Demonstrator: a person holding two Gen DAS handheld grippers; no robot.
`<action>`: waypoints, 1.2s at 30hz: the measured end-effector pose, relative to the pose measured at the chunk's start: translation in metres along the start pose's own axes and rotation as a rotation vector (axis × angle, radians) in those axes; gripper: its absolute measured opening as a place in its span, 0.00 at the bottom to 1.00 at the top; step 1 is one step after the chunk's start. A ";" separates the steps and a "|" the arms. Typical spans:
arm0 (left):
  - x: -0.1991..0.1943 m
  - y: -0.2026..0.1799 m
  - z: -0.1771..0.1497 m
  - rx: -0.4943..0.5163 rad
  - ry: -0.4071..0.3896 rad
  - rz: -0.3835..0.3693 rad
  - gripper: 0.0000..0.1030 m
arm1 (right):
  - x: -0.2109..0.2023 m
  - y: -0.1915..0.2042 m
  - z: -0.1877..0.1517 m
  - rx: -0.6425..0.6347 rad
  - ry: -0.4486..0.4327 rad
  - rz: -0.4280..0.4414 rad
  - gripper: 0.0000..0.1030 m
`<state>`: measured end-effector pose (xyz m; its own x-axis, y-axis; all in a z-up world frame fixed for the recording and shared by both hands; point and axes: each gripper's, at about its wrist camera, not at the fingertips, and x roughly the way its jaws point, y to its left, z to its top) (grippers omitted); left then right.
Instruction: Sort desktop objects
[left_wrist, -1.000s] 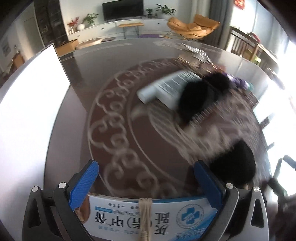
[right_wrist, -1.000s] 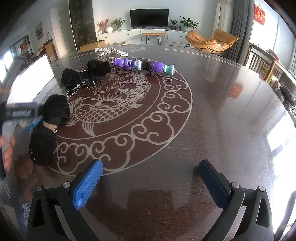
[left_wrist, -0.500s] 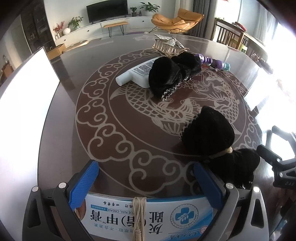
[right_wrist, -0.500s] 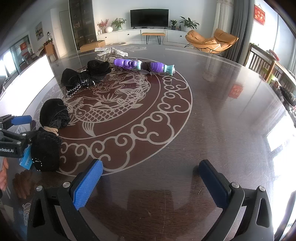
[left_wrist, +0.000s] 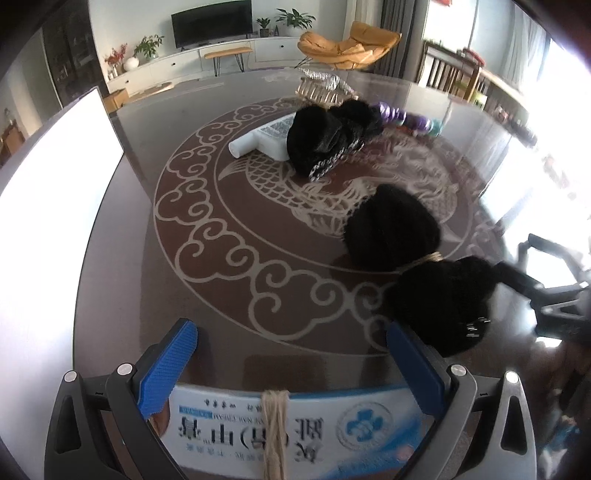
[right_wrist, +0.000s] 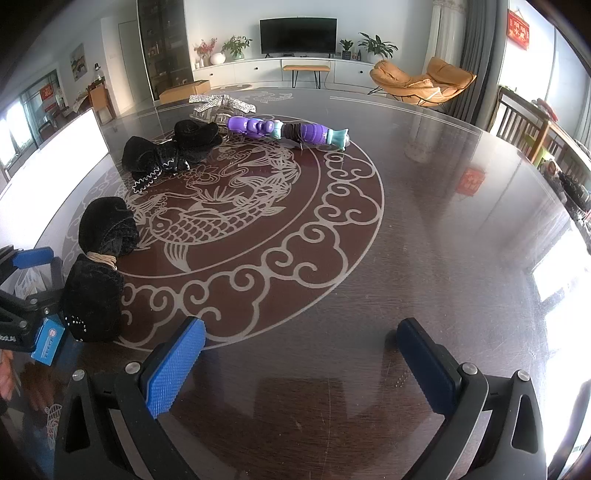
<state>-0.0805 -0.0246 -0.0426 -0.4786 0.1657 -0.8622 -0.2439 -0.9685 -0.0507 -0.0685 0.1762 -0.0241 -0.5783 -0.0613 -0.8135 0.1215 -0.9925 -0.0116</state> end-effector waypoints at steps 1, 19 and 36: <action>-0.006 0.003 0.000 -0.014 -0.014 -0.013 1.00 | 0.000 0.000 0.000 0.000 0.000 0.000 1.00; -0.034 0.018 -0.018 -0.274 -0.056 0.042 1.00 | 0.000 0.000 0.000 0.000 0.000 0.000 1.00; -0.070 -0.011 -0.076 -0.332 -0.117 0.134 1.00 | 0.000 -0.001 0.000 0.000 0.000 0.000 1.00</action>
<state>0.0197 -0.0399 -0.0204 -0.5852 0.0350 -0.8101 0.1046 -0.9875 -0.1182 -0.0687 0.1768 -0.0238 -0.5785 -0.0616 -0.8134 0.1214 -0.9925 -0.0113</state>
